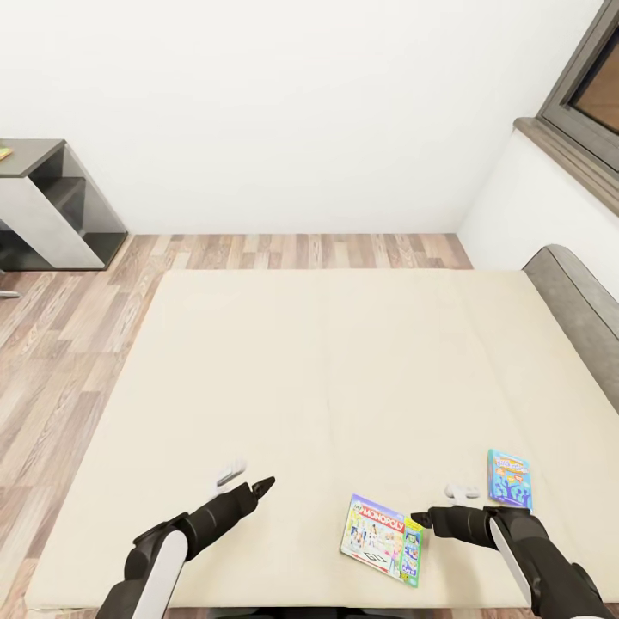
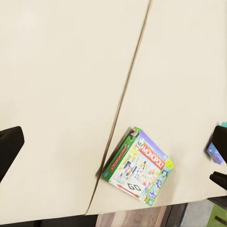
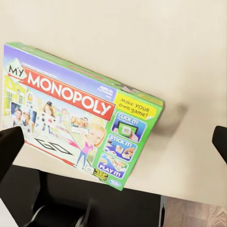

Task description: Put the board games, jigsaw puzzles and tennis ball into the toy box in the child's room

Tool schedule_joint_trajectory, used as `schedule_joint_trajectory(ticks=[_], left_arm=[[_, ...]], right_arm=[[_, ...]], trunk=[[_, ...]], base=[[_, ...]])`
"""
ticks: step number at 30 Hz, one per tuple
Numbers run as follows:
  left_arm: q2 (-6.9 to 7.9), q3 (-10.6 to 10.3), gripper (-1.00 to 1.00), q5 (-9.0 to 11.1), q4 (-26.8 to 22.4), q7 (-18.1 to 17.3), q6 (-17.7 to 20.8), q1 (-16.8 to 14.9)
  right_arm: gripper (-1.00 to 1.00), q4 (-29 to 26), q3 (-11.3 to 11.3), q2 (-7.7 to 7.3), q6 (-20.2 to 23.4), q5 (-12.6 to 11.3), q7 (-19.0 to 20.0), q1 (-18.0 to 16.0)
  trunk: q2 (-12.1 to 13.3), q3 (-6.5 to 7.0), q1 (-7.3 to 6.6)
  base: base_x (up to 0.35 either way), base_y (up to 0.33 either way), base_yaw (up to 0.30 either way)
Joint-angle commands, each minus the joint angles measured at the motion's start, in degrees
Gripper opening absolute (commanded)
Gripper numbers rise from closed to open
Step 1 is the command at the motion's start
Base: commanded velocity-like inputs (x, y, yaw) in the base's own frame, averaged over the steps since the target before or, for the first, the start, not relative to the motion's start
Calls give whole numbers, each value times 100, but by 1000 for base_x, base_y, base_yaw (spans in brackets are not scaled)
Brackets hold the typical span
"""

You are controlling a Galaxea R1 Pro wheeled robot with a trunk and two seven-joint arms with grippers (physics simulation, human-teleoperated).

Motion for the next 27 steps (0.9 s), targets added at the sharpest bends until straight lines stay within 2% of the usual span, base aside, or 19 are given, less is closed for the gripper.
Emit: schedule_joint_trajectory(ticks=[1, 27], left_arm=[[-5, 13, 100, 8, -39, -16, 38, 8], [-6, 8, 100, 13, -329, -16, 47, 139]], right_arm=[[100, 4, -13, 2, -2, 5, 28, -2], [100, 50, -14, -1, -140, -12, 27, -3]], trunk=[[-9, -9, 3], [-9, -181, 3]], base=[[0, 0, 0], [0, 0, 0]])
